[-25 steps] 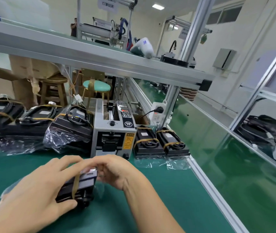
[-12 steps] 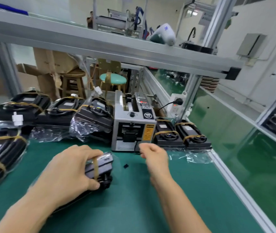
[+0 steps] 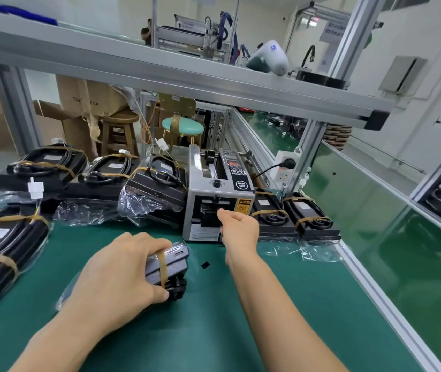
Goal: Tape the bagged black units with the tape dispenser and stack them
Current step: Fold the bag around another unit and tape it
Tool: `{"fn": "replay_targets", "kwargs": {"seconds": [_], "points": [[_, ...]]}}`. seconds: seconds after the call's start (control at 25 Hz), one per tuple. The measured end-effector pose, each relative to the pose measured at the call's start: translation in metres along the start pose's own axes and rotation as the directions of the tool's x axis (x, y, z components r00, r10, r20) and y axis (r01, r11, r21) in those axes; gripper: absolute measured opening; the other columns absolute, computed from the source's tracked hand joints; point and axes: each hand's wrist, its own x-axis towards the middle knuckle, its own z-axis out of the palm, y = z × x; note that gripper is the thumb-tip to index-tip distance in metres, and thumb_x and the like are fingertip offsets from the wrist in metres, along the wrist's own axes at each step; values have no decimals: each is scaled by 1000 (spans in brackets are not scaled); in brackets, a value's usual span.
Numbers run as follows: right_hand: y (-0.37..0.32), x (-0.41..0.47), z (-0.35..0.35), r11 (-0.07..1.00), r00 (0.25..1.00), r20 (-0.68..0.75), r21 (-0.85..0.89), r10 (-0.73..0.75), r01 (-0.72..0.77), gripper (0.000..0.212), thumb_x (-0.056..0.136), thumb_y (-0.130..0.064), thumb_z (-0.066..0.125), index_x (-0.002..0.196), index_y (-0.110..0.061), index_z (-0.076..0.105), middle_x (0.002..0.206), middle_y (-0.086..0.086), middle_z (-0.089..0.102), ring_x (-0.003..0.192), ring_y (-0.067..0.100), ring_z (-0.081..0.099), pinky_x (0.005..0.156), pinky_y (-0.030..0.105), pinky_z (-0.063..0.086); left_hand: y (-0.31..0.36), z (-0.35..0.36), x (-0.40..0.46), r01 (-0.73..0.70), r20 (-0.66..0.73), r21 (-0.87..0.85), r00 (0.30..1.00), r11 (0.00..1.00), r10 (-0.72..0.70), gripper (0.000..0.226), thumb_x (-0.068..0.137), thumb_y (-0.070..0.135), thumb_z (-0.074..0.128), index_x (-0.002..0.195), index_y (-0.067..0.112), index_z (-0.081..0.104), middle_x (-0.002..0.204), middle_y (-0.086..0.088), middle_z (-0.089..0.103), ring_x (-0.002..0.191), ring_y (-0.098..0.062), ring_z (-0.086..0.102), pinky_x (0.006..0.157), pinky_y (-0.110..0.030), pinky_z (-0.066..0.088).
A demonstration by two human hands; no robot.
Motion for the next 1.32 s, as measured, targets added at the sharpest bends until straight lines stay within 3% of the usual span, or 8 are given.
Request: {"fn": "replay_targets", "kwargs": {"seconds": [0.24, 0.36, 0.44, 0.56, 0.68, 0.92, 1.12, 1.32], "points": [[-5, 16, 19, 999, 988, -154, 24, 26, -22, 23, 81, -17, 75, 64, -24, 61, 71, -6, 60, 82, 22, 61, 77, 34, 51, 4, -2, -1, -7, 19, 25, 1000, 1000, 7, 63, 58, 43, 80, 116, 44, 56, 93, 23, 54, 92, -1, 44, 78, -25, 41], [-12, 11, 23, 989, 980, -164, 119, 109, -90, 26, 82, -13, 72, 63, -20, 57, 65, -3, 53, 68, 21, 55, 66, 34, 52, 4, -3, -1, -1, 22, 26, 1000, 1000, 1, 64, 58, 42, 80, 118, 44, 55, 95, 23, 54, 94, -3, 44, 81, -26, 42], [-12, -8, 12, 979, 989, 10, 144, 147, -147, 26, 84, -18, 70, 62, -19, 55, 60, -4, 48, 56, 14, 40, 54, 27, 36, 3, -3, 0, 1, 16, 13, 1000, 1000, -2, 65, 57, 41, 81, 117, 43, 57, 94, 21, 55, 93, -4, 45, 80, -27, 42], [-5, -53, -14, 999, 925, 378, -3, 35, -37, 23, 83, -28, 69, 60, -24, 71, 62, -11, 58, 69, 10, 53, 68, 25, 36, 3, -1, 1, 6, -10, 5, 1000, 1000, -6, 60, 55, 41, 80, 111, 42, 58, 93, 19, 56, 91, -6, 45, 79, -28, 43], [-1, -84, -25, 995, 856, 513, -20, -71, 94, 19, 83, -22, 67, 65, -19, 70, 69, -12, 61, 65, -3, 54, 71, 22, 36, 5, -1, 1, 14, -13, 20, 1000, 1000, -13, 54, 55, 40, 79, 105, 39, 60, 92, 15, 57, 90, -8, 46, 78, -31, 44], [1, -91, -22, 973, 855, 479, -4, -202, 232, 31, 84, -7, 63, 56, -13, 52, 62, -2, 41, 55, 6, 35, 53, 11, 32, 6, -2, -1, 23, -13, 12, 1000, 1000, -23, 53, 55, 39, 79, 104, 38, 61, 92, 15, 58, 90, -9, 46, 78, -33, 45], [9, -88, -17, 947, 882, 395, -80, -256, 311, 32, 79, -12, 69, 49, -20, 60, 71, -7, 60, 79, 9, 54, 76, 23, 43, 6, -2, -2, 36, -14, 1, 999, 999, -36, 53, 53, 39, 79, 103, 36, 62, 91, 15, 59, 90, -8, 47, 77, -32, 46], [12, -89, -18, 957, 898, 370, -70, -239, 283, 32, 79, -14, 71, 49, -21, 62, 75, -5, 63, 82, 10, 57, 82, 28, 45, 8, -3, -1, 38, -8, 5, 999, 999, -38, 53, 54, 39, 79, 104, 37, 62, 91, 16, 58, 90, -7, 48, 77, -30, 45]]}}
